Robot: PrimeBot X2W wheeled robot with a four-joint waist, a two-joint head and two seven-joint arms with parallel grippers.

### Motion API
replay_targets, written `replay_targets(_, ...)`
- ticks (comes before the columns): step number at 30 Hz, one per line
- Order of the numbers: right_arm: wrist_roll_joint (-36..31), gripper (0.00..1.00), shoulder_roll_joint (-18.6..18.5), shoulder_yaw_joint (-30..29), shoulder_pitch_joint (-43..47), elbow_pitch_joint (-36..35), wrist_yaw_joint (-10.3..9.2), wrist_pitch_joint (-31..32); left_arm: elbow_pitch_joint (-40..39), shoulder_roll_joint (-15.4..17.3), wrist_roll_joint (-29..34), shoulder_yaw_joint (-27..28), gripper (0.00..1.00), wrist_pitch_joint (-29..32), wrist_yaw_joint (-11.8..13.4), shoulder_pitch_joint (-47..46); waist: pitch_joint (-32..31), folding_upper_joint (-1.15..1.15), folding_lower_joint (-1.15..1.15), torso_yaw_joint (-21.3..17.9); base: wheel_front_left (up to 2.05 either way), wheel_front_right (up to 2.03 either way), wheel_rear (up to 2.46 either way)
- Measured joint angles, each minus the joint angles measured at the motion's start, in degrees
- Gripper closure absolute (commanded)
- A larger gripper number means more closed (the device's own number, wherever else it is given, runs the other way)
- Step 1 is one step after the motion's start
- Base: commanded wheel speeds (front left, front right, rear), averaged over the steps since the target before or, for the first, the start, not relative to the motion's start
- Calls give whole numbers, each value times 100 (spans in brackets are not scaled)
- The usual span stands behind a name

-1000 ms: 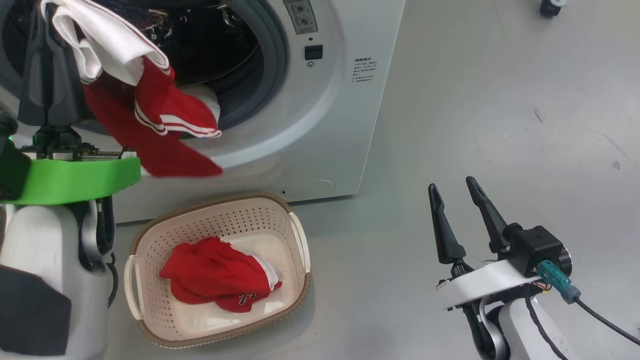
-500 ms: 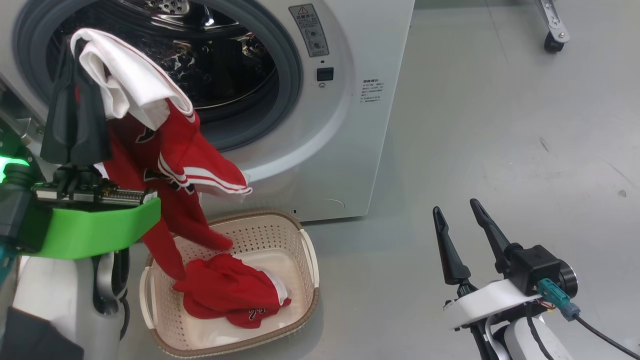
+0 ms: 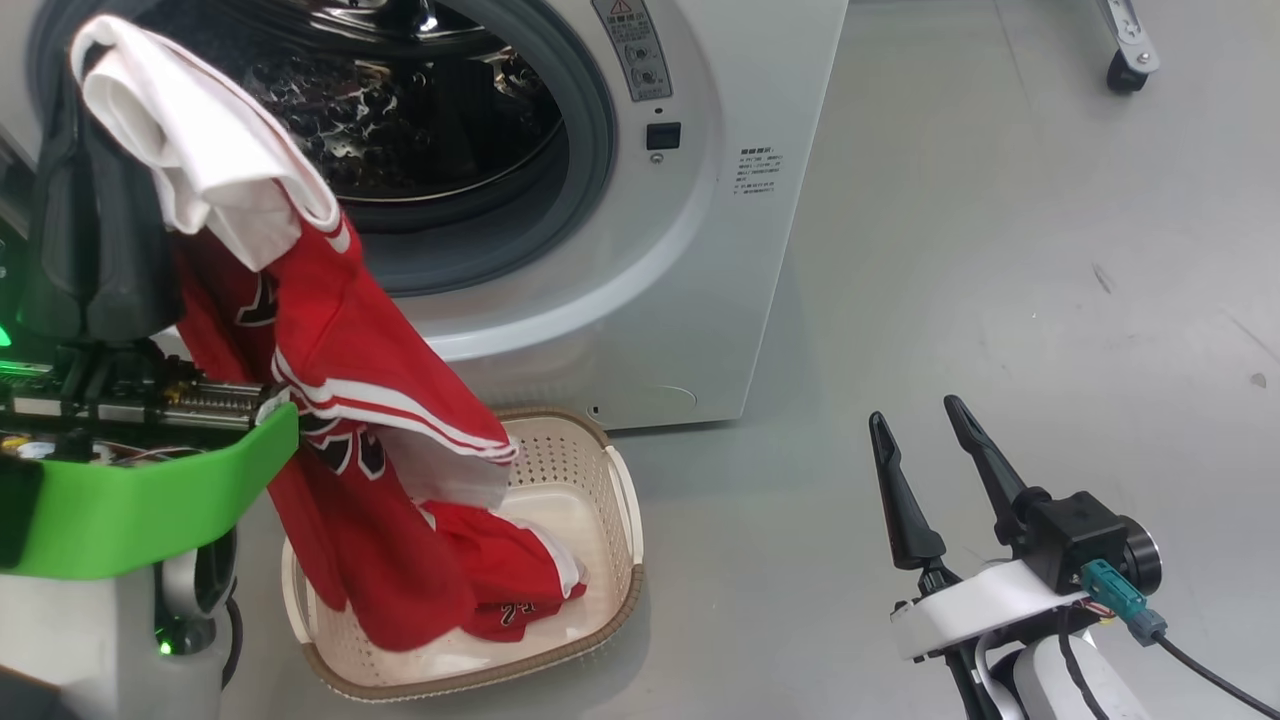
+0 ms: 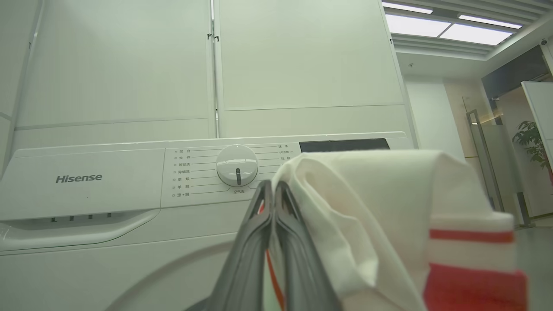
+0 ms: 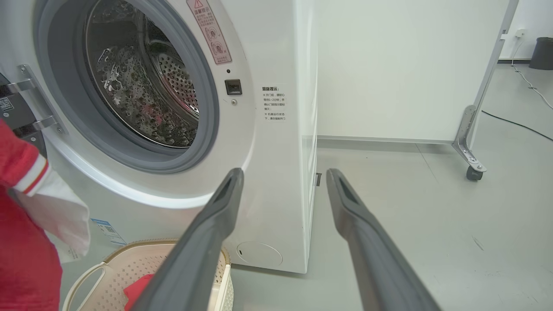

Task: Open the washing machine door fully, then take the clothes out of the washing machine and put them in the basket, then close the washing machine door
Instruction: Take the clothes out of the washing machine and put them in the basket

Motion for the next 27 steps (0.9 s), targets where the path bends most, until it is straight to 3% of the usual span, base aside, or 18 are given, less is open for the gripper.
replay_targets(11,-98,0,5,-27,-15,-163,-1,0,224,-135,-119,-120,100,303,83,589,345,0,0,-47,0,0,0)
replay_targets(18,-153,0,8,-35,-160,-330,-4,0,940,-274,-302,-352,100,505,96,1093,704,0,0,-101,0,0,0)
replay_targets(27,-200,0,16,-35,-447,-521,-4,0,2170,-324,-616,-400,100,655,101,1094,1366,0,0,-199,0,0,0)
